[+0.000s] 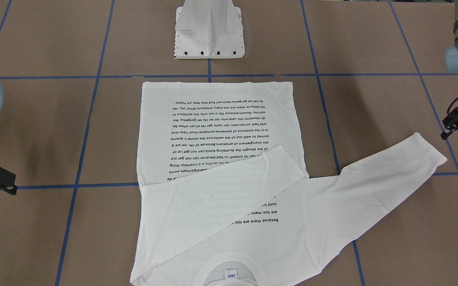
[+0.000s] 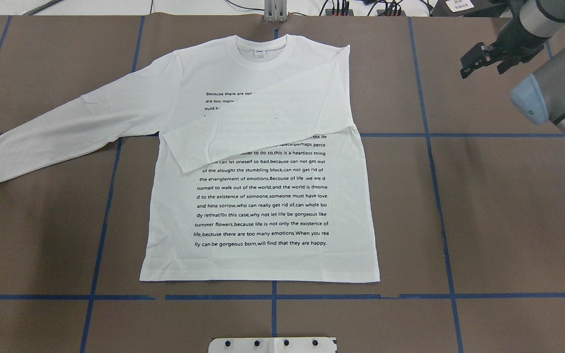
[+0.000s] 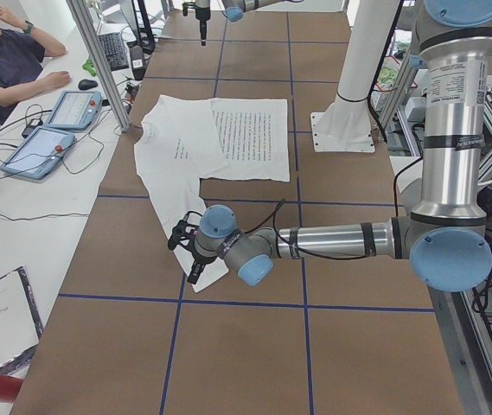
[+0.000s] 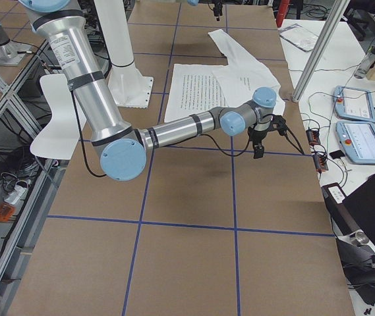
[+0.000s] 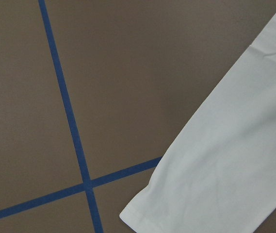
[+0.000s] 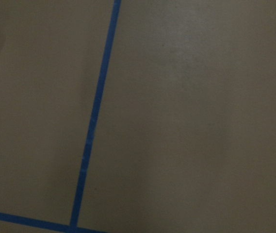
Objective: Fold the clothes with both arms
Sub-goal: 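Grasp the other sleeve cuff with the left gripper while the right arm withdraws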
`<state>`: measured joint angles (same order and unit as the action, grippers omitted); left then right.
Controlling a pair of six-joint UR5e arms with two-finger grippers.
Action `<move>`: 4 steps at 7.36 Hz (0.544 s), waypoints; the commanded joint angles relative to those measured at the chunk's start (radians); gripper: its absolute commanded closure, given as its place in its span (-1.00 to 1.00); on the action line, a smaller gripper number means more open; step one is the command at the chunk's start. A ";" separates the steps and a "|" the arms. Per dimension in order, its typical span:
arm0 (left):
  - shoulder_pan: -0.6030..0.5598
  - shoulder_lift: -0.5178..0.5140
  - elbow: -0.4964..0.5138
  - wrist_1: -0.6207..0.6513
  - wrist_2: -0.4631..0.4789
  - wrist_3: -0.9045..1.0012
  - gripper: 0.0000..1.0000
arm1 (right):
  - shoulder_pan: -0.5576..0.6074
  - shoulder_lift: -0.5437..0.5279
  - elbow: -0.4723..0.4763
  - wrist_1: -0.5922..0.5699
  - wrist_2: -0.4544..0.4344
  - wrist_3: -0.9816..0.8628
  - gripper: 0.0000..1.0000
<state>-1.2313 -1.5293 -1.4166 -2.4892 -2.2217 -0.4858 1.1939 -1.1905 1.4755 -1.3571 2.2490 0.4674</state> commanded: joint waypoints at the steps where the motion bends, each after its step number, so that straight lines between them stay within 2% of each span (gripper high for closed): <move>1: 0.065 0.018 0.021 -0.071 0.023 -0.131 -0.58 | 0.013 -0.070 0.058 0.001 0.001 -0.006 -1.00; 4: 0.148 0.026 0.021 -0.071 0.054 -0.132 -0.59 | 0.013 -0.095 0.063 0.010 -0.011 -0.010 -1.00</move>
<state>-1.1257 -1.5058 -1.3957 -2.5591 -2.1868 -0.6158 1.2069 -1.2753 1.5376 -1.3509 2.2418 0.4591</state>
